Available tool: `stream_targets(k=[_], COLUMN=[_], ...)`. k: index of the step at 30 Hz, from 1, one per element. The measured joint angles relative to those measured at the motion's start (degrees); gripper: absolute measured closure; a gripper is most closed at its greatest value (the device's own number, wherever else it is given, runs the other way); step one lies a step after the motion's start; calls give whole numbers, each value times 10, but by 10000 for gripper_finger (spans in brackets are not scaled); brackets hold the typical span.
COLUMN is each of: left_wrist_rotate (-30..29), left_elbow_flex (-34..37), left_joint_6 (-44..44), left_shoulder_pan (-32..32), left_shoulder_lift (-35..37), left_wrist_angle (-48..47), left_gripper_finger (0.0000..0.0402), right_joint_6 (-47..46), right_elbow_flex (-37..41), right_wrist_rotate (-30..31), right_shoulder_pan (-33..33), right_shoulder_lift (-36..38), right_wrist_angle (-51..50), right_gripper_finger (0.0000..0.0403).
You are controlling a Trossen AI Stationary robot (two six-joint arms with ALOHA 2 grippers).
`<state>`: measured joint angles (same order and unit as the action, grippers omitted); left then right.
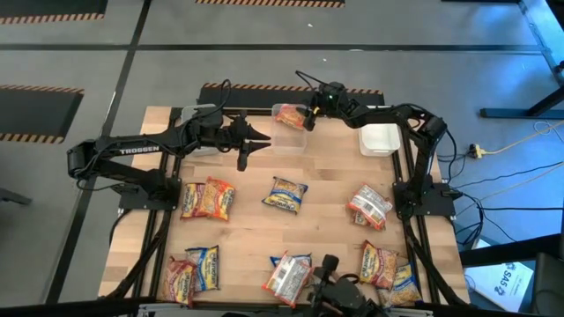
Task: Sort Maruchan noodles
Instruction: Put the top center orange noodle into the transparent bin
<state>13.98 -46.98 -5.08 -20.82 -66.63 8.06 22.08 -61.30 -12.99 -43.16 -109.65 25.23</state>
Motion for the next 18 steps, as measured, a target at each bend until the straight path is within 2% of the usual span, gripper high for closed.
stream_targets(k=[4, 9, 14, 18], left_wrist_rotate=[0, 0, 0, 0], left_elbow_flex=[0, 0, 0, 0], left_joint_6=[0, 0, 0, 0], left_shoulder_pan=[0, 0, 0, 0], left_shoulder_lift=[0, 0, 0, 0], left_wrist_angle=[1, 2, 2, 2], left_gripper_finger=[322, 322, 322, 322], right_joint_6=[25, 2, -2, 26], right_elbow_flex=[0, 1, 0, 0], right_wrist_rotate=[-8, -63, -138, -194], right_shoulder_pan=[0, 1, 1, 1], right_shoulder_lift=[0, 40, 101, 113], right_wrist_angle=[23, 9, -130, -227], right_gripper_finger=[236, 237, 237, 237])
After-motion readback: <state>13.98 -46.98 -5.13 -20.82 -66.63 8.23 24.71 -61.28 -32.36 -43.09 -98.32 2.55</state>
